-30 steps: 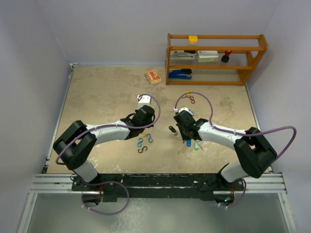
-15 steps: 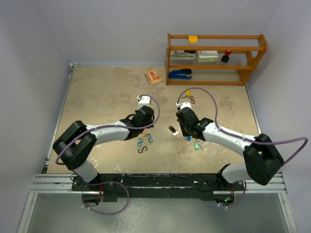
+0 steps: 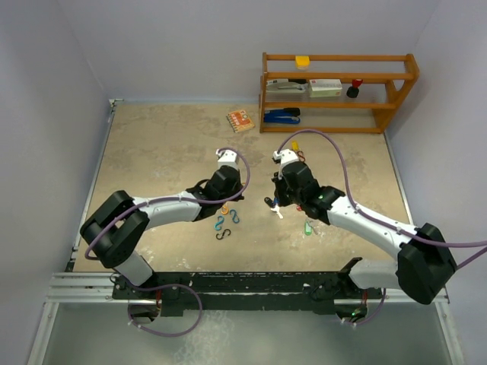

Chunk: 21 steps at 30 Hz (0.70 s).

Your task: Put the keys on the keyring

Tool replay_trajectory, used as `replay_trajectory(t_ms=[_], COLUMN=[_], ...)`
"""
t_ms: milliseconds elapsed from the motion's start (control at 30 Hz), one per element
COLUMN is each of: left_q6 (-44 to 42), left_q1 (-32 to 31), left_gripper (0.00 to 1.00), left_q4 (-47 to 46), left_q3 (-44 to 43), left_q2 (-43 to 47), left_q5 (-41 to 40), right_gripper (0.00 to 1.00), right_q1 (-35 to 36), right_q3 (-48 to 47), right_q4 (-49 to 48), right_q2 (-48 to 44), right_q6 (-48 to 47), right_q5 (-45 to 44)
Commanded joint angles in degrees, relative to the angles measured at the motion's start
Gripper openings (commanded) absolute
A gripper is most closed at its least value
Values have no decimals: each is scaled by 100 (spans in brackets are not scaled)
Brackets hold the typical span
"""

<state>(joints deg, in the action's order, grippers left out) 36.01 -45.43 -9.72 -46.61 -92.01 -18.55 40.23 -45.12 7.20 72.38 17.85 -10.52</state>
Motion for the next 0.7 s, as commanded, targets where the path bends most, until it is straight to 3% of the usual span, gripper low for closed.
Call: replay_trajectory(t_ms=[0, 233, 667], left_q6=[106, 240, 338], left_q1=[34, 53, 52], left_gripper=[0, 0, 0], left_q4=[-477, -634, -898], left_q3=[-76, -139, -43], left_q2=[317, 426, 697], left_q5=[446, 841, 1389], right_gripper=[0, 0, 0], right_q1=[3, -37, -70], right_q3=[-356, -568, -625], right_q4=[-504, -875, -1220], right_q2=[23, 257, 574], right_q6=[-97, 46, 149], right_q5=[546, 1180, 1518])
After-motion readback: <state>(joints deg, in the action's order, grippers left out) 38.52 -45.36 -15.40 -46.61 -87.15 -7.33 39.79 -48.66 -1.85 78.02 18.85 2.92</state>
